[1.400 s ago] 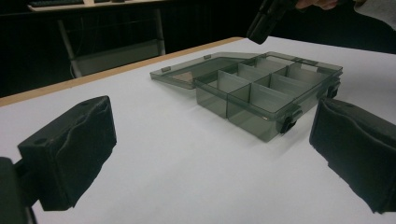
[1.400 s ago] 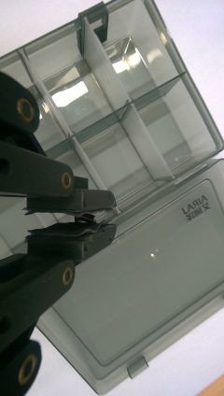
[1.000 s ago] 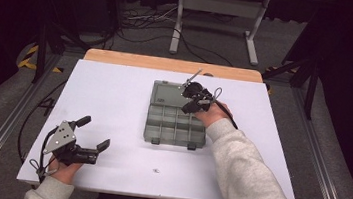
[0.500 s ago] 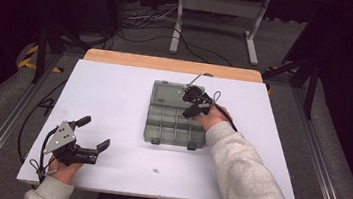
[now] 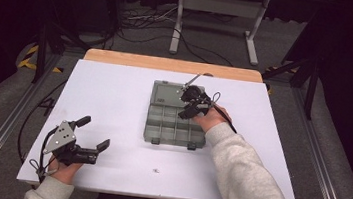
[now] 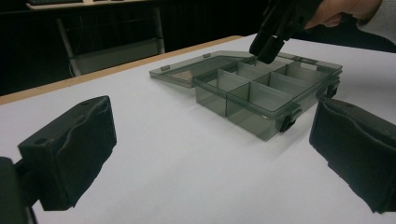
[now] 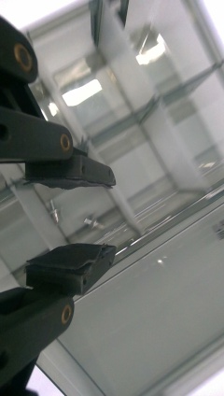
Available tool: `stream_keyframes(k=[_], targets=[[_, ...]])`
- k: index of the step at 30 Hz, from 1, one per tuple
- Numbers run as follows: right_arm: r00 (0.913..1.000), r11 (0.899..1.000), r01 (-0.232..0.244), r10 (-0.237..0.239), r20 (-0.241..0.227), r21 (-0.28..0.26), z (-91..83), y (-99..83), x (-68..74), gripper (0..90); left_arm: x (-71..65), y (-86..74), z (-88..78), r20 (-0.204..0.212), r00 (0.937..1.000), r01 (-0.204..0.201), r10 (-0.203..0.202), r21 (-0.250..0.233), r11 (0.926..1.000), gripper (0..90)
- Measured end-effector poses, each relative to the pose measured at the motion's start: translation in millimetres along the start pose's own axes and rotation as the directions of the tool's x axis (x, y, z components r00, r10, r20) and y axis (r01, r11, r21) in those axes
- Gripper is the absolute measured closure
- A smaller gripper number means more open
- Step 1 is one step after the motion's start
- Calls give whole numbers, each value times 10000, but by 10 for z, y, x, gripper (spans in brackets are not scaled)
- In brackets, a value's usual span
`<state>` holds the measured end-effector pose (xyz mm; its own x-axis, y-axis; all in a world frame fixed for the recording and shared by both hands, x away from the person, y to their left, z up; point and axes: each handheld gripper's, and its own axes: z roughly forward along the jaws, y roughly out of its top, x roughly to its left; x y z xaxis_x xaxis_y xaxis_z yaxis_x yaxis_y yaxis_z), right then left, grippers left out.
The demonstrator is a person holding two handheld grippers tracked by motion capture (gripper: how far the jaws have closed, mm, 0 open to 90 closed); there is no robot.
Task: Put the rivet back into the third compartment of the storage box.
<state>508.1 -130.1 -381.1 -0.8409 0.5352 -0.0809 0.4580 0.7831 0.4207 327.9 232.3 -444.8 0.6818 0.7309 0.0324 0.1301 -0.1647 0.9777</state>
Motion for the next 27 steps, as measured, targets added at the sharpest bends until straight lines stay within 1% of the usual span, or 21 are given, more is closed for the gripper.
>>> stream_keyframes(k=[2, 3, 4, 7, 8, 16, 18, 19, 20, 22, 23, 27], targets=[[10000, 9998, 96, -95, 24, -153, -49, 13, 45, 553, -5, 1, 0, 15, 10000, 3, -3, 15, 10000, 11], [10000, 9998, 96, -95, 24, -153, -49, 13, 45, 553, -5, 1, 0, 15, 10000, 3, -3, 15, 10000, 11], [9997, 9996, 215, -213, 69, -208, -82, 21, 76, 530, -6, 2, 1, 17, 10000, -6, 6, 18, 10000, 11], [9993, 9987, 363, -363, 10, -356, -154, 30, 153, 503, -7, 1, 3, 13, 10000, -2, 2, 14, 10000, 11], [9989, 9979, 470, -471, -13, -444, -196, 34, 202, 471, -7, 1, 3, 12, 10000, -2, 2, 22, 10000, 11], [9954, 9930, 939, -951, -135, -717, -357, 49, 409, 422, -7, 0, 3, 11, 10000, -2, 2, 30, 10000, 11], [9933, 9906, 1117, -1137, -208, -795, -397, 53, 479, 411, -8, 1, 2, 11, 10000, -2, 2, 24, 10000, 11], [9933, 9906, 1117, -1137, -208, -795, -397, 53, 479, 411, -8, 1, 2, 11, 10000, -2, 2, 24, 10000, 11], [9913, 9886, 1255, -1284, -296, -835, -432, 57, 545, 392, -8, 1, 2, 10, 10000, -4, 4, 27, 10000, 11], [9888, 9864, 1394, -1434, -419, -876, -461, 58, 611, 370, -9, 1, 2, 11, 10000, -5, 4, 24, 10000, 11], [9888, 9864, 1394, -1434, -419, -876, -461, 58, 611, 370, -8, 2, 0, 14, 10000, -11, 10, 39, 10000, 11], [9830, 9813, 1688, -1745, -568, -929, -519, 50, 764, 303, -8, 1, 1, 19, 10000, -5, 5, 21, 10000, 11]])
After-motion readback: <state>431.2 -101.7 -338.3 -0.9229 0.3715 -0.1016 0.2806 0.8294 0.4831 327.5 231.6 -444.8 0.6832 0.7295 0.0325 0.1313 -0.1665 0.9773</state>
